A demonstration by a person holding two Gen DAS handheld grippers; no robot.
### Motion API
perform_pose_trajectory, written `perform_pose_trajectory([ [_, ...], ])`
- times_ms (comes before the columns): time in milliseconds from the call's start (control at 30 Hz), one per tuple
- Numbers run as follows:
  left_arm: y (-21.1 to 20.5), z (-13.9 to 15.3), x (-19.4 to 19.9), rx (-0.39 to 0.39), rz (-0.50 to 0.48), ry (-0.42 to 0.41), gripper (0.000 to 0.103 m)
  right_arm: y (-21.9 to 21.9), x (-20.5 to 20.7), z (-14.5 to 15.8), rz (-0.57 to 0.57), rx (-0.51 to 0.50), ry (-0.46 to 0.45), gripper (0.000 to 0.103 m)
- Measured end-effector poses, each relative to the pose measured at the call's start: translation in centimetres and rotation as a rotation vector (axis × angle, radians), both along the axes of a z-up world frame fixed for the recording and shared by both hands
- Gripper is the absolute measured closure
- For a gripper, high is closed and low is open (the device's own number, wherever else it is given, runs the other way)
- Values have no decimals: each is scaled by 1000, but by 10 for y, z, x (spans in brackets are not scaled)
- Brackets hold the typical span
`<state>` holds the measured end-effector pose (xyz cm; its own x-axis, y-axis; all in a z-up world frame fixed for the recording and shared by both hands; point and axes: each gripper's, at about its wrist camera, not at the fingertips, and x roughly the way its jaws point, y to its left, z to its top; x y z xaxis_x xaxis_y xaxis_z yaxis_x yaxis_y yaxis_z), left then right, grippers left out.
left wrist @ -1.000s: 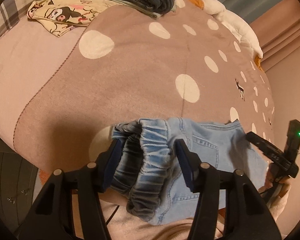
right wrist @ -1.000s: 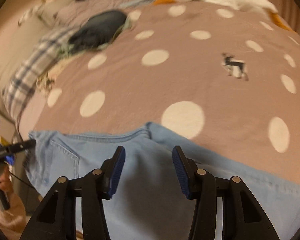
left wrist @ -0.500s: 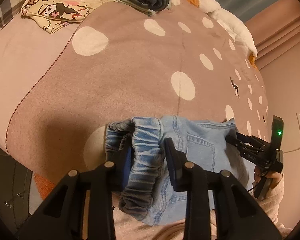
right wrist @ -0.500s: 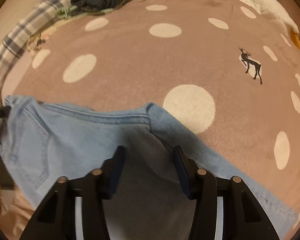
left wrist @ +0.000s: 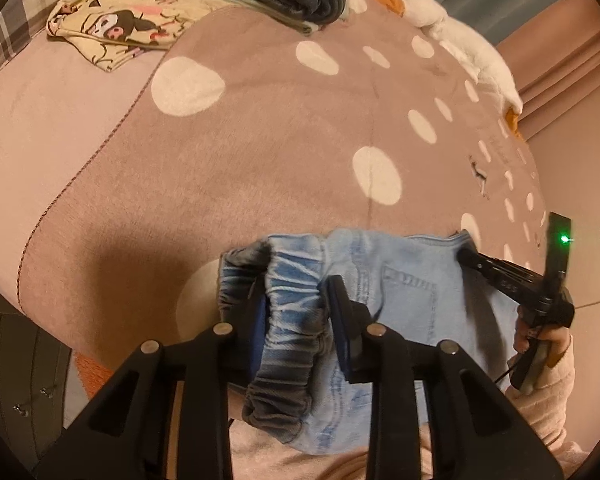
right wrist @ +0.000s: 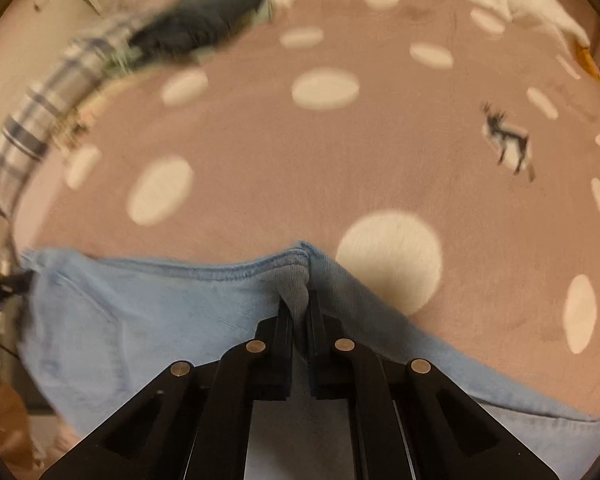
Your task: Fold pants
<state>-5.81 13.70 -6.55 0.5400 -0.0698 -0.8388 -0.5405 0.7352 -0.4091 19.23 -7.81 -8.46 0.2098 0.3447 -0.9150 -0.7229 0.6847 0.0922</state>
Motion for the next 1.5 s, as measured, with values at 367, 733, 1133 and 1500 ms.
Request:
perform_pose_trajectory([
  [367, -8, -8, 0, 85, 4, 69, 62, -5, 6, -2, -35, 39, 41, 98],
  [733, 6, -22, -6, 20, 47, 68, 41, -6, 5, -4, -44, 40, 37, 98],
  [1133, 6, -22, -5, 29, 43, 75, 39, -7, 4, -4, -51, 44, 26, 98],
  [1500, 5, -23, -3, 48, 42, 83, 36, -7, 5, -5, -51, 41, 26, 98],
])
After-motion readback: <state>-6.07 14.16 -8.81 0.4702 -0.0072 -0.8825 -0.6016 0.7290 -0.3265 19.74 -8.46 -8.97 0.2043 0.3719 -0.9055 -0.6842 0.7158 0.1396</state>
